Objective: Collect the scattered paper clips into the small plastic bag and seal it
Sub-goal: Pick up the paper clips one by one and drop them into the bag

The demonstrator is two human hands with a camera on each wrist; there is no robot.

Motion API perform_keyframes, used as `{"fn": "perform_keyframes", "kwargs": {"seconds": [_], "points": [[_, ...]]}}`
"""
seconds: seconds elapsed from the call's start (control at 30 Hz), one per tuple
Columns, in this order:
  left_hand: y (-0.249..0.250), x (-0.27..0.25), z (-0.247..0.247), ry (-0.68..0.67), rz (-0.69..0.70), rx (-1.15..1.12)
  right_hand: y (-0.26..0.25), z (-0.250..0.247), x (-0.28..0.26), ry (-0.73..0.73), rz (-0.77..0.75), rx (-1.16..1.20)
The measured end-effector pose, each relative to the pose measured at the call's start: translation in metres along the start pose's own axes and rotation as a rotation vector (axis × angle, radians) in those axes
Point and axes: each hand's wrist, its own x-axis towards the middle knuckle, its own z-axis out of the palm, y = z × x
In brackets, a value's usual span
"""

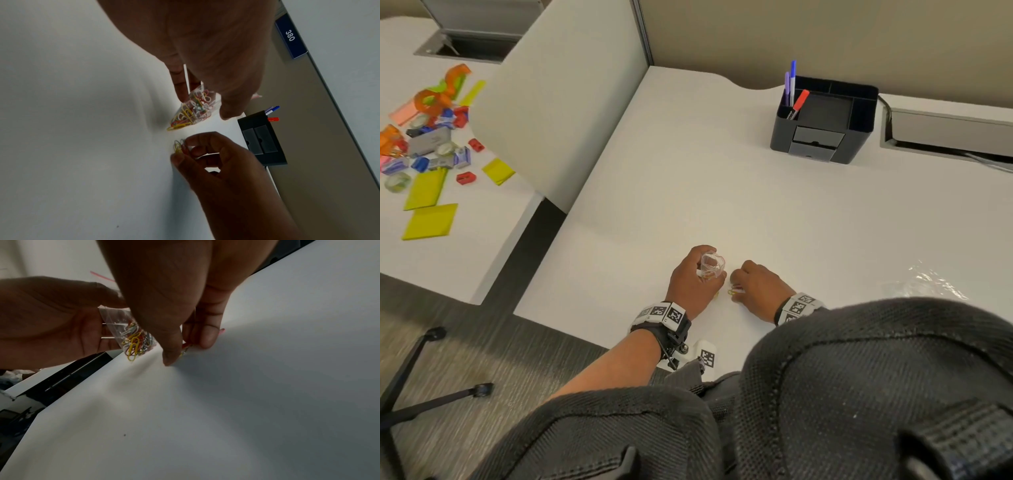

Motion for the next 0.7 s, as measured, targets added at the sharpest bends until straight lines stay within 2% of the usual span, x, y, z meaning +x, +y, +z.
{"fn": "perform_keyframes", "kwargs": {"seconds": [0.17, 0.33, 0.47, 0.57, 0.7], "points": [[-0.005, -0.001, -0.002, 0.003, -0.016, -0.013, -0.003, -0.004, 0.007, -0.056, -0.013, -0.033], [-0.007, -0.004, -0.002, 0.009, -0.015, -0.033, -0.006, -0.009, 0.008, -0.053, 0.030, -0.097], [-0.007, -0.006, -0.001, 0.004, -0.012, -0.051, -0.006, -0.007, 0.009, -0.051, 0.010, -0.118], [-0.008, -0.007, 0.000, 0.007, -0.008, -0.041, 0.000, -0.009, 0.008, -0.031, 0.049, -0.066], [-0.010, -0.007, 0.002, 0.008, -0.006, -0.039, 0.018, -0.020, 0.002, 0.063, 0.160, 0.164]]}}
